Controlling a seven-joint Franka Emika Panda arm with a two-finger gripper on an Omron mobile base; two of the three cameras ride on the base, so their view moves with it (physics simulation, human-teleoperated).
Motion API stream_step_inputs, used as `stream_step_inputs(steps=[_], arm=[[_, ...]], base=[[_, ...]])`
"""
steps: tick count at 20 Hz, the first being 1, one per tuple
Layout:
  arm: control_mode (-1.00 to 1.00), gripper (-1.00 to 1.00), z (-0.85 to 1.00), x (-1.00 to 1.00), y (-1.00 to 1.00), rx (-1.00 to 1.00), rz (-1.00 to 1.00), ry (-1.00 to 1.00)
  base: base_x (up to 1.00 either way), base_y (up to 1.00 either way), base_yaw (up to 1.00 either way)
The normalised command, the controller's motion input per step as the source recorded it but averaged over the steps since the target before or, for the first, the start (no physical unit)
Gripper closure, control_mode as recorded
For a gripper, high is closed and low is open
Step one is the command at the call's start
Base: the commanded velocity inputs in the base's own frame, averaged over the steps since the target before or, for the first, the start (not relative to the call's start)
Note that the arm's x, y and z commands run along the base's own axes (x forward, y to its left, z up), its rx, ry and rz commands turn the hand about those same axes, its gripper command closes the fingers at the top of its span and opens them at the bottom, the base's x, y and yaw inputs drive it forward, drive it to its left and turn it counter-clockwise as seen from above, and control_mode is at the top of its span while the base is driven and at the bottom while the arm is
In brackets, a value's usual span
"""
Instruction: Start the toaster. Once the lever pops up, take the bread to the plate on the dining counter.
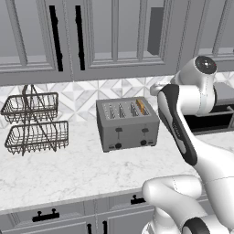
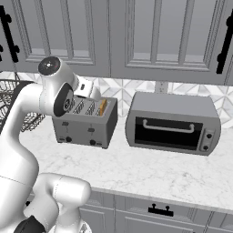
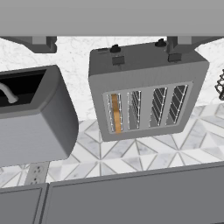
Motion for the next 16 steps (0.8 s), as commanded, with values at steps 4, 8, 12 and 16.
stream_step_inputs(steps=[4, 8, 12, 16], arm=[[-1.0, -1.0, 0.0, 0.0, 0.0, 0.0, 0.0, 0.0], [-1.0, -1.0, 0.0, 0.0, 0.0, 0.0, 0.0, 0.0], [-1.0, -1.0, 0.0, 0.0, 0.0, 0.0, 0.0, 0.0], [-1.0, -1.0, 0.0, 0.0, 0.0, 0.0, 0.0, 0.0]], base=[[0.0, 0.0, 0.0], [0.0, 0.0, 0.0], [0.0, 0.0, 0.0], [0.0, 0.0, 0.0]])
